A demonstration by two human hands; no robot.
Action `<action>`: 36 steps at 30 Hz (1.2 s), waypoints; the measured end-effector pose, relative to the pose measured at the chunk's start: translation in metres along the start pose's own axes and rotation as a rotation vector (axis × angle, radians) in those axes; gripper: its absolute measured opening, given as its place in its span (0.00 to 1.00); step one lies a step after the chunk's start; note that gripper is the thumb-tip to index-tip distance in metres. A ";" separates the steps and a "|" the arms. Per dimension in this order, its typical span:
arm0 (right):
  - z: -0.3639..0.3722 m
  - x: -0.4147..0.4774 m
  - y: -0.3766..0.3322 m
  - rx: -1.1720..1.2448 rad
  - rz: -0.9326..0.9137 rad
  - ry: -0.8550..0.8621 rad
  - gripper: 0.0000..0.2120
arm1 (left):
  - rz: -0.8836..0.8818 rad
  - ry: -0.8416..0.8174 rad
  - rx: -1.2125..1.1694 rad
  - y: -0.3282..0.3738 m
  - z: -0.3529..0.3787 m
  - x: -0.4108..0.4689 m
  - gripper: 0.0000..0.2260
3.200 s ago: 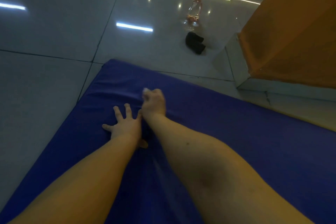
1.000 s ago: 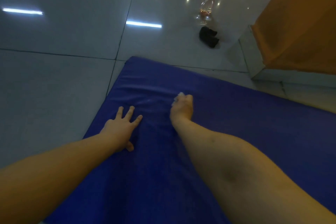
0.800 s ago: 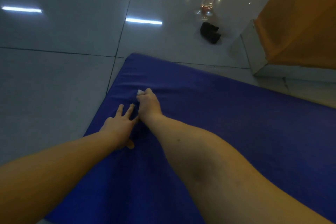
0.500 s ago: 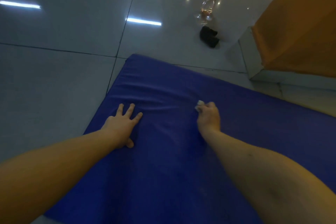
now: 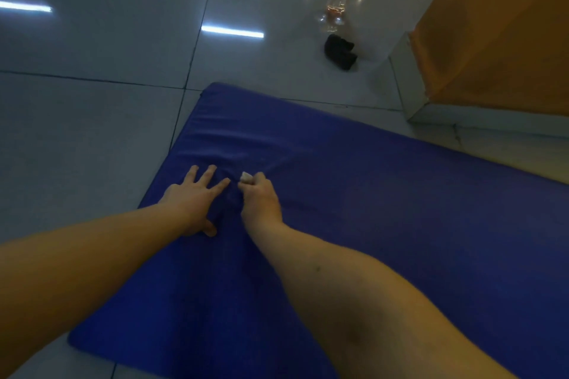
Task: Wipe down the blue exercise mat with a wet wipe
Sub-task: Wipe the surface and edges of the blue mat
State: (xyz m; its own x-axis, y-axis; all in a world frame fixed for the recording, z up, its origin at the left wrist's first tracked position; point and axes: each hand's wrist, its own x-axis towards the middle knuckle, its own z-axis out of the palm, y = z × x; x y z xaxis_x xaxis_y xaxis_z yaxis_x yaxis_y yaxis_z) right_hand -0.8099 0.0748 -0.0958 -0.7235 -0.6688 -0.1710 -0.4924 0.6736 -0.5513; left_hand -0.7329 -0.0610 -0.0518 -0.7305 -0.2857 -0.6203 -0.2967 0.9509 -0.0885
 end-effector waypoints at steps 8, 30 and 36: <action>-0.084 -0.051 0.137 -0.028 0.444 0.261 0.11 | -0.037 0.026 -0.082 0.008 0.007 -0.016 0.47; -0.062 -0.092 0.123 0.047 0.345 0.245 0.05 | 0.120 0.013 -0.034 0.004 0.049 -0.080 0.29; -0.029 -0.082 0.084 0.044 0.472 0.277 0.10 | 0.125 -0.074 0.001 0.009 0.059 -0.103 0.29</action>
State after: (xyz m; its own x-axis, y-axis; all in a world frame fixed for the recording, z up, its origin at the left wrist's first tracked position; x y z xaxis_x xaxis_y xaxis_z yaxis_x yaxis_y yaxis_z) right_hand -0.8062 0.1954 -0.1047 -0.9642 -0.1850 -0.1898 -0.0668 0.8627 -0.5012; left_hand -0.6238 -0.0164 -0.0345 -0.7146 -0.1554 -0.6821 -0.2054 0.9786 -0.0077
